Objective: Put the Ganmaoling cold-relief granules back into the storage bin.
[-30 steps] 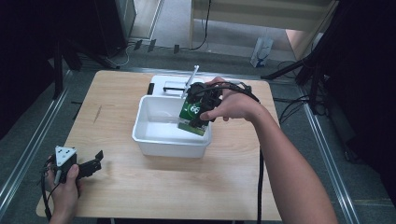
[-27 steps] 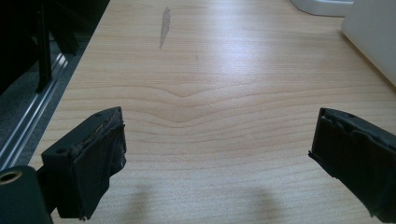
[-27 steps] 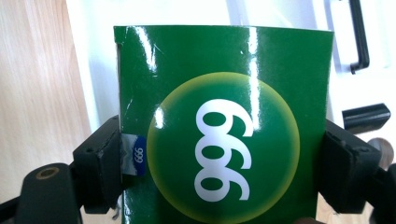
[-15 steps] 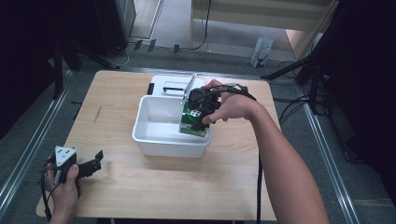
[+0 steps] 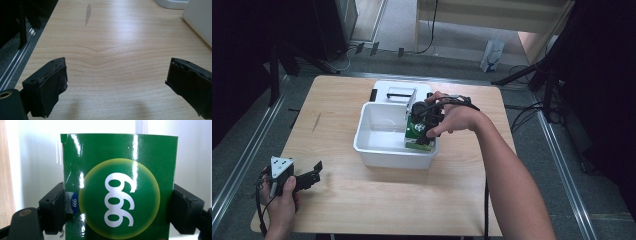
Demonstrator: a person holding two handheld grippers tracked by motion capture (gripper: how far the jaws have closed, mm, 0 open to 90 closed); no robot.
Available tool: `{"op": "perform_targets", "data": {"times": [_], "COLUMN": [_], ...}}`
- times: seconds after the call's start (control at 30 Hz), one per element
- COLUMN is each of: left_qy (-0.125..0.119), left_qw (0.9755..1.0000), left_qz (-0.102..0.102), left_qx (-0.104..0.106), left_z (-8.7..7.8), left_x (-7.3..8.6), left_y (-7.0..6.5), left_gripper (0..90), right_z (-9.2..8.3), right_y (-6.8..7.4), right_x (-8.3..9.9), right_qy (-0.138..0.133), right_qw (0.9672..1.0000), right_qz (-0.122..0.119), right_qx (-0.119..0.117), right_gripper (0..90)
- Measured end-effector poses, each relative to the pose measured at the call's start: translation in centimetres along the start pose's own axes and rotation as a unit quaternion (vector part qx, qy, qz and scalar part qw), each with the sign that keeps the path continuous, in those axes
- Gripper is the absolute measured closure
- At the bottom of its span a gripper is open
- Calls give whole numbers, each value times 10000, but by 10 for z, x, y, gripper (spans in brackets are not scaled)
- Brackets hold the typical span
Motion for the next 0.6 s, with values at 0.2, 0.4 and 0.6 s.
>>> {"op": "perform_targets", "data": {"times": [0.2,0.4,0.6], "left_qy": [10,13,4], "left_qw": [10000,10000,10000], "left_qz": [11,53,54], "left_qx": [5,3,5], "left_z": [0,0,0], "left_x": [0,0,0], "left_y": [0,0,0], "left_gripper": [38,38,38], "right_z": [10,21,26], "right_y": [-2,-3,-5], "right_x": [1,2,3], "right_qy": [74,200,370], "right_qw": [9999,9998,9992], "right_qz": [114,47,46], "right_qx": [-21,-51,-126], "right_gripper": [163,164,163]}}
Point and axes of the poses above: each handheld gripper's, and its own axes: z roughly forward along the jaws, x roughly out of its underside, y roughly to its left, the point moved 2 cm from there along z, roughly forward along the jaws, and after that the axes turned 9 degrees about -x, right-handed, at the moved point
